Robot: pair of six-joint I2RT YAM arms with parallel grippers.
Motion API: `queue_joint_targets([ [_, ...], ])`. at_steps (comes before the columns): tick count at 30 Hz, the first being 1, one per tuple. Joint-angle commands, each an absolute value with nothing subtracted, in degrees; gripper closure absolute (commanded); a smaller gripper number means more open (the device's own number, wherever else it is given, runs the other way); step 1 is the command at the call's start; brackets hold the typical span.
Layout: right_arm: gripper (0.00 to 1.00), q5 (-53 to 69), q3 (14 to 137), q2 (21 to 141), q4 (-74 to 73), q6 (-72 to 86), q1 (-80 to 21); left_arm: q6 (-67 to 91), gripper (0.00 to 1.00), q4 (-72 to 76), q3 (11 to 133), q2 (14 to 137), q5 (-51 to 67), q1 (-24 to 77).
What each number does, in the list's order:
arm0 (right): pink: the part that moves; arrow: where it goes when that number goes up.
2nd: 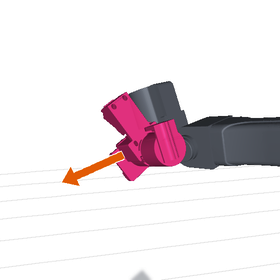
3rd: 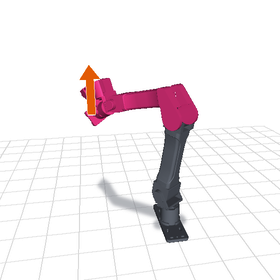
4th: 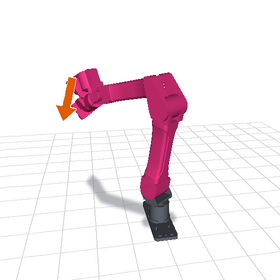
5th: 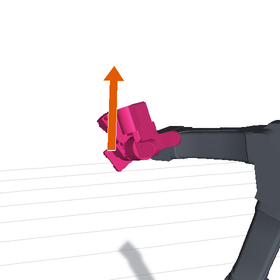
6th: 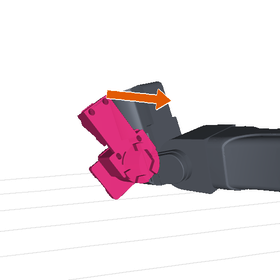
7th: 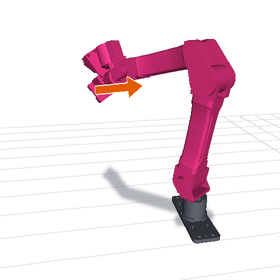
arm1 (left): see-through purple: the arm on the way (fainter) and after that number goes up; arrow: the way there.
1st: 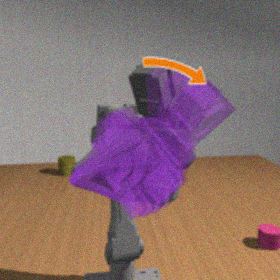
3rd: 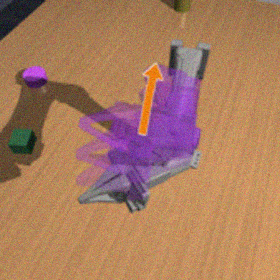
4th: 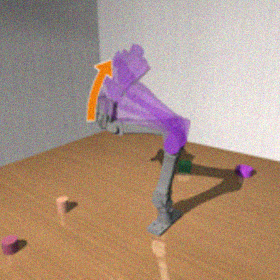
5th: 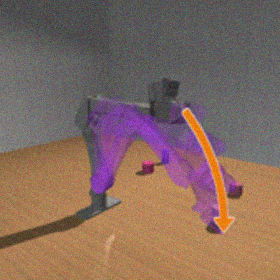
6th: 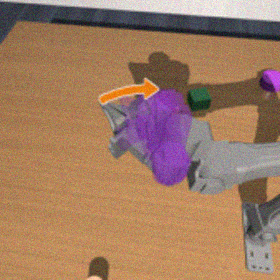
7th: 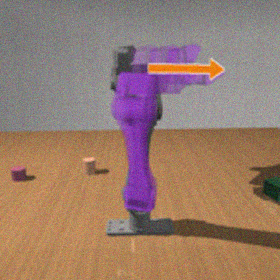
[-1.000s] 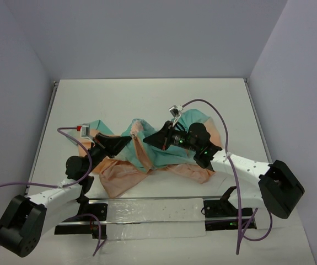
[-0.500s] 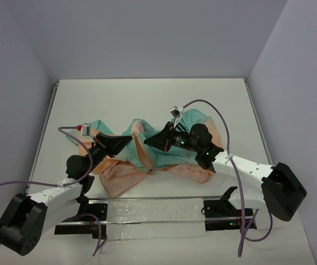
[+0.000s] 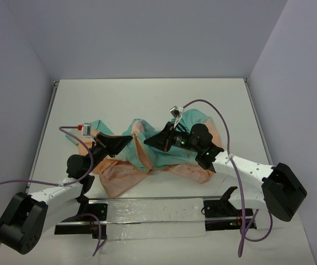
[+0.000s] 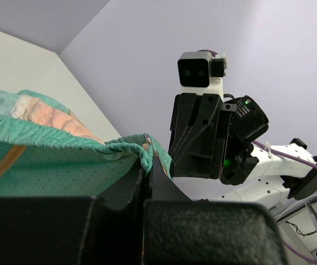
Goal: Zip up the jacket
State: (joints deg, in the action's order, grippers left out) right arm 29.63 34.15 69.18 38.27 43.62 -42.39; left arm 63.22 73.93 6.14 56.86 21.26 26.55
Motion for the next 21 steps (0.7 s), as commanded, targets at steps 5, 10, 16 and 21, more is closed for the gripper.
queue_joint_targets([
  [5, 1.00, 30.66, 35.42, 69.86, 41.65, 43.14, -42.80, 62.92, 1.00, 89.21, 8.35, 56.96, 21.80, 26.72],
  [10, 1.00, 30.85, 35.42, 69.96, 42.05, 43.33, -42.80, 63.04, 1.00, 89.28, 8.45, 57.25, 22.15, 26.72],
  [16, 1.00, 30.94, 35.65, 69.76, 42.10, 43.33, -42.80, 63.19, 1.00, 89.63, 8.23, 57.48, 22.12, 26.72],
  [21, 1.00, 31.15, 35.86, 69.87, 42.10, 43.33, -42.85, 63.11, 1.00, 89.56, 8.35, 57.43, 22.10, 26.72],
])
